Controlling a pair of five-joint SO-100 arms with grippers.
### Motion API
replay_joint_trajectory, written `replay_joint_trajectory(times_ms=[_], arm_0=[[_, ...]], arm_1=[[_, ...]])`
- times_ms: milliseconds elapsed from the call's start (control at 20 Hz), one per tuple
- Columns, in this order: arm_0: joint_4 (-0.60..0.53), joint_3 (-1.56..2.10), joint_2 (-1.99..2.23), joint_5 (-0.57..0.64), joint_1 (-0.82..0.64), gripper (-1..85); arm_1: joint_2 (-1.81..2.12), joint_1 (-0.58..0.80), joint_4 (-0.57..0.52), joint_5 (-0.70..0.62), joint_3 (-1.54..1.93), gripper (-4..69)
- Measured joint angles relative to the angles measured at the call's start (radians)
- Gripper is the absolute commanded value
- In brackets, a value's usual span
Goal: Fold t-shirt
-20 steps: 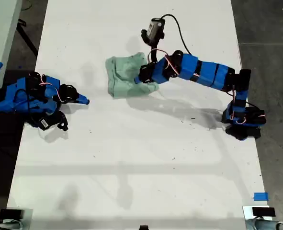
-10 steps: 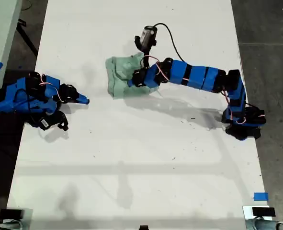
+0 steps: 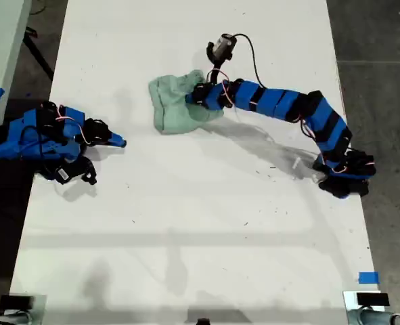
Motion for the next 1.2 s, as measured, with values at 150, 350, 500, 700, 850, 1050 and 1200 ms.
replay_joint_trajectory(times_ms=[150,350,500,700,850,1050,1200], arm_0=[[0.0,0.0,0.0,0.0,0.0,0.1],[0.0,0.0,0.0,0.0,0.0,0.1],[0.0,0.0,0.0,0.0,0.0,8.7],[0.0,0.0,0.0,0.0,0.0,8.4],[0.003,0.0,0.0,0.0,0.009,8.4],[0.057,0.0,0.0,0.0,0.038,8.3],[0.06,0.0,0.0,0.0,0.084,8.3]], arm_1=[[-0.129,0.078,-0.086,0.098,-0.126,-1.1],[-0.118,0.098,-0.064,0.106,-0.127,-1.1],[-0.026,0.075,0.101,0.034,-0.124,-1.1],[0.284,-0.028,0.376,-0.12,-0.069,-1.1],[0.63,-0.11,0.454,-0.146,0.202,-1.1],[1.23,-0.123,0.454,0.003,0.882,-1.1],[1.675,-0.178,0.454,0.216,1.424,-1.1]])
